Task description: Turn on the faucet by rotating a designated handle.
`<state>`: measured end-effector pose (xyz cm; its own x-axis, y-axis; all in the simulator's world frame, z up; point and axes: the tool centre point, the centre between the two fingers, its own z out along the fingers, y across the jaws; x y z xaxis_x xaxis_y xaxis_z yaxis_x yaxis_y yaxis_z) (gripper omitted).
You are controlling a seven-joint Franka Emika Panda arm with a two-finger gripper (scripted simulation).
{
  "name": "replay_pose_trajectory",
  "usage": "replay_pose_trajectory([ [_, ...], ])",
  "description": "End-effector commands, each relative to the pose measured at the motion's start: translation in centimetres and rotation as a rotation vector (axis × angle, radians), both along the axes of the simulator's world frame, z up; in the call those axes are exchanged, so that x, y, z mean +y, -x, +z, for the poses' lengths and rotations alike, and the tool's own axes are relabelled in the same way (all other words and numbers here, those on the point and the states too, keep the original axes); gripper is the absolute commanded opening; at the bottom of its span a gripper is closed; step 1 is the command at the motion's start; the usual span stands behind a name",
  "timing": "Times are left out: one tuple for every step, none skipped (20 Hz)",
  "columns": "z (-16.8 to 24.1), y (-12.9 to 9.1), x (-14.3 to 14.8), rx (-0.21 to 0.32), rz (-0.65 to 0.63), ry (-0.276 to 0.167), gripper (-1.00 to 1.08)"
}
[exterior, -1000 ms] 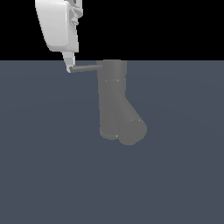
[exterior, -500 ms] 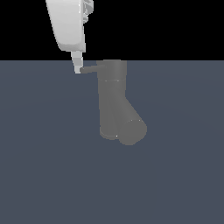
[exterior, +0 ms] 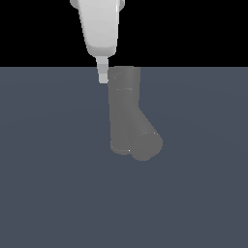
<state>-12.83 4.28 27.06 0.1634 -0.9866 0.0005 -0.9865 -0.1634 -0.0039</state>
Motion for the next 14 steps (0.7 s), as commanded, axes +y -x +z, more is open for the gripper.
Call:
replay_pose_trajectory([
  [0.0,0.8,-1.9,0.004,-0.022,0.000,-1.00],
  [0.0,0.8,-1.9,0.004,-0.022,0.000,-1.00],
  [0.0,0.5,-0.7,0.000,-0.004,0.002,-1.00],
  [0.0,0.4,-1.3,0.001,-0.005,0.001,-1.00],
  [0.0,0.3,-1.9,0.001,-0.005,0.001,-1.00],
  [0.0,0.2,-2.5,0.001,-0.006,0.001,-1.00],
  [0.0,0.1,-3.0,0.001,-0.007,0.001,-1.00],
  [0.0,0.0,-3.6,0.001,-0.008,0.001,-1.00],
  [0.0,-0.1,-4.2,0.002,-0.009,0.001,-1.00],
  [0.0,-0.2,-4.7,0.002,-0.010,0.001,-1.00],
  [0.0,-0.3,-5.3,0.002,-0.011,0.001,-1.00],
  [0.0,-0.4,-5.8,0.002,-0.012,0.001,-1.00],
  [0.0,-0.5,-6.4,0.002,-0.013,0.001,-1.00],
  [0.0,-0.6,-6.9,0.002,-0.014,0.001,-1.00],
])
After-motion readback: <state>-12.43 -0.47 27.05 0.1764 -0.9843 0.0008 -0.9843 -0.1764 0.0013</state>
